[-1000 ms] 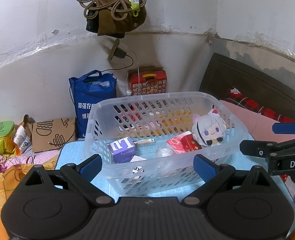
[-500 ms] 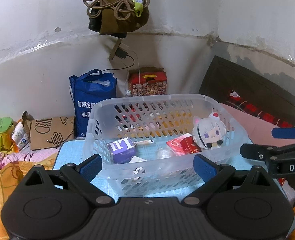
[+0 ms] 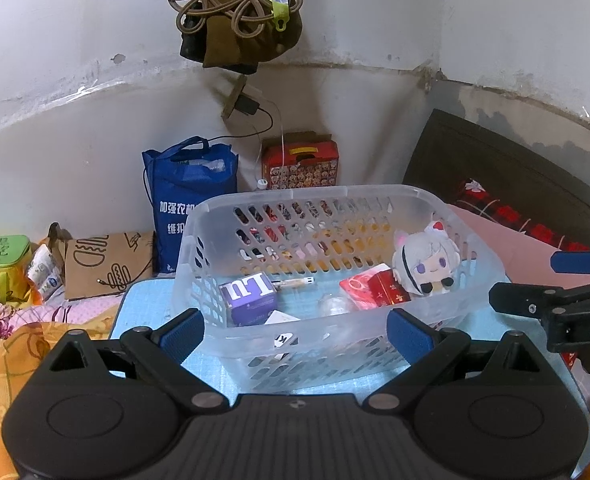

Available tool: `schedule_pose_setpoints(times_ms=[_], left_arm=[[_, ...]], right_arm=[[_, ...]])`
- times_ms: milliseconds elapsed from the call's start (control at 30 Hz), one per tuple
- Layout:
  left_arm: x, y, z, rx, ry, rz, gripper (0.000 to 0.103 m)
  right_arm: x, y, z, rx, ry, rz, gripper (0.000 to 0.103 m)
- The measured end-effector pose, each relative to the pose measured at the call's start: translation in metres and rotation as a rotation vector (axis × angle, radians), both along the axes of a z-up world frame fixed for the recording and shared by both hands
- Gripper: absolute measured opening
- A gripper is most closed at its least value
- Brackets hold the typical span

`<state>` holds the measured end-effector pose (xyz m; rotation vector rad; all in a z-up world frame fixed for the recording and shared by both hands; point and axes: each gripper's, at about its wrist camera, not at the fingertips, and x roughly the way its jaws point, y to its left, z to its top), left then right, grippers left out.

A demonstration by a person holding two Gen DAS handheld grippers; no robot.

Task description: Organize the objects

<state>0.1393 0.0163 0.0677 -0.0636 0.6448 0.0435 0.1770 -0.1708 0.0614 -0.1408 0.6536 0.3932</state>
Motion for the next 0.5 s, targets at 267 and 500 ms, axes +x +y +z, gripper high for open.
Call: schedule_pose_setpoints(times_ms=[267,500], left_arm=[[0.0003,0.0007,-0.0012,0.003,0.001,0.005,0.099],[0.0017,-0.0004,-0.0017,0.006,0.001,-0.004,0.099]], right_arm=[[0.0005,0.0010,0.0000,-0.007,-0.002,0.004,0.103],[0.0002,0.0015,-0.0013,-0.006,0.000,0.005,0.103]])
